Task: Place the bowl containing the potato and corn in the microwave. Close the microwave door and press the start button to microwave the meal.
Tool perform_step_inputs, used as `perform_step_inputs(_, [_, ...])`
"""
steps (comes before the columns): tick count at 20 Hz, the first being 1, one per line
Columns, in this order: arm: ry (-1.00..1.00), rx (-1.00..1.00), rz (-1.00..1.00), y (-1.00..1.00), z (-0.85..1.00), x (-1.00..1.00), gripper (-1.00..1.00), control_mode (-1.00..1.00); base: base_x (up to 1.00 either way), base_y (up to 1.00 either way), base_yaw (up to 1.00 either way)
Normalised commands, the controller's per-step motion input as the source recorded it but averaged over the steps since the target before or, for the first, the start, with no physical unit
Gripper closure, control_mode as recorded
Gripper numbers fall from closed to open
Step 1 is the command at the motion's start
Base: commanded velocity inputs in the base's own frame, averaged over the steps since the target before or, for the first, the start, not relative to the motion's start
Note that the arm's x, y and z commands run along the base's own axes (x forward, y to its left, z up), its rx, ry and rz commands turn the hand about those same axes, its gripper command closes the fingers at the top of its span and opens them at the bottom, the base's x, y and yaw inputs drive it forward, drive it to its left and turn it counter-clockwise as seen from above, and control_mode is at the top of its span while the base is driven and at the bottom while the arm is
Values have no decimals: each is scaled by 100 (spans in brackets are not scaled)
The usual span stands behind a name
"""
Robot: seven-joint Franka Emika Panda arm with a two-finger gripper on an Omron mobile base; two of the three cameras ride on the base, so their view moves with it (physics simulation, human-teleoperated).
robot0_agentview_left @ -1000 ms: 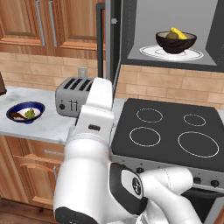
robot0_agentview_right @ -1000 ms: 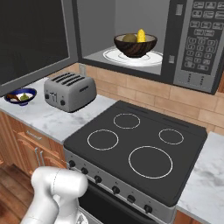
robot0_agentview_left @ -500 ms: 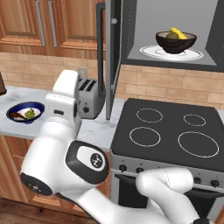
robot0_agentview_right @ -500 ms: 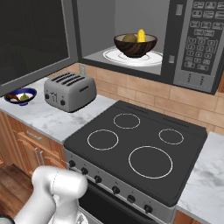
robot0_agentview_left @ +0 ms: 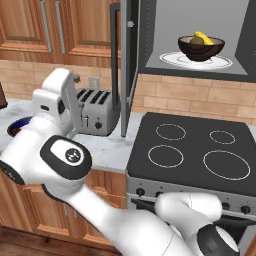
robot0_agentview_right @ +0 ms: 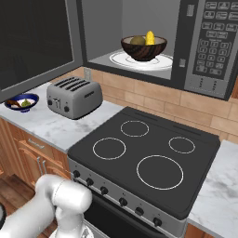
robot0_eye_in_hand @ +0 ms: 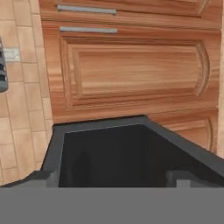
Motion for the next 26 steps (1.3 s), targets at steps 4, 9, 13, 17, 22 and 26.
perform_step_inputs(4, [10,0,-16,2,0,66,-100,-100,0,0,0])
perform_step_inputs(9, [9,0,-19,0,0,67,-100,-100,0,0,0])
perform_step_inputs(13, [1,0,-30,-23,0,31,-100,-100,0,0,0])
perform_step_inputs(17, [0,0,-37,-52,0,3,-100,-100,0,0,0])
perform_step_inputs(22, [-1,0,-41,-88,2,-11,-100,-100,0,0,0])
perform_step_inputs(26, [-8,2,-40,-100,0,-27,-100,-100,0,0,0])
